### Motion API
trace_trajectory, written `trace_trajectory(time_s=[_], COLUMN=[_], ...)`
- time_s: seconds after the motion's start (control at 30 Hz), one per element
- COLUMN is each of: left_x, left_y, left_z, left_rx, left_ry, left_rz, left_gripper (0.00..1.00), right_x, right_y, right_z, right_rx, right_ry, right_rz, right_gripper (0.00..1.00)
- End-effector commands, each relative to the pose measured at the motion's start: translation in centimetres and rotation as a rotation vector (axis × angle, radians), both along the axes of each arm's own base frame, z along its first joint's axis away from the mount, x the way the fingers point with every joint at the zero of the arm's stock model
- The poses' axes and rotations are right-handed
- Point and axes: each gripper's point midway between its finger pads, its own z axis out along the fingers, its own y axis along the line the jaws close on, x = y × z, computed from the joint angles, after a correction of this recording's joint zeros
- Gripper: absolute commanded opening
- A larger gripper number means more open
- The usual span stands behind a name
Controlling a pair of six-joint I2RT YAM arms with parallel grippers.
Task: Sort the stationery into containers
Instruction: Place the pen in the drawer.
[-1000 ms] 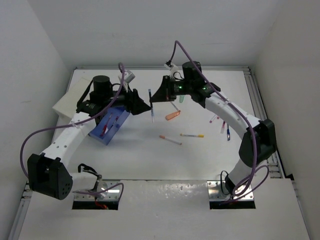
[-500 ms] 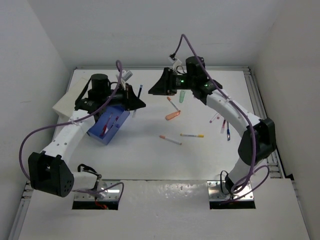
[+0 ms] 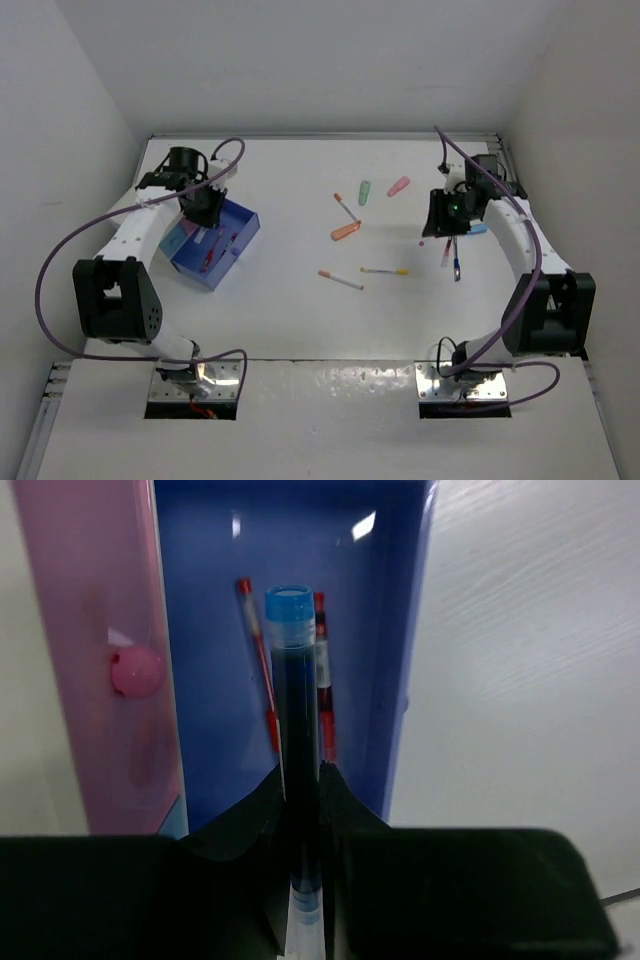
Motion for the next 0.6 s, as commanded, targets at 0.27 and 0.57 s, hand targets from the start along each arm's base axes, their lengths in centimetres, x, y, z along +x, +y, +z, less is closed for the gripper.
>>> trace_trajectory(time_s=[0.27,0.57], left_x=[-0.4,0.3], left_y=[3.6,2.5], left_z=[-3.0,-0.2], left_rx=[0.177,0.109], left_ry=[0.079,-0.008], left_rz=[0.1,0.091], left_gripper=[0.51,0.57], right_x=[-2.8,-3.7], right_y=[-8.0,-10.8], right_z=[-5.1,-8.6], right_rx=[-0.282,-0.363], right_ry=[0.139,0.242], right_rz=[0.022,0.013], right_gripper=[0.35,0.34])
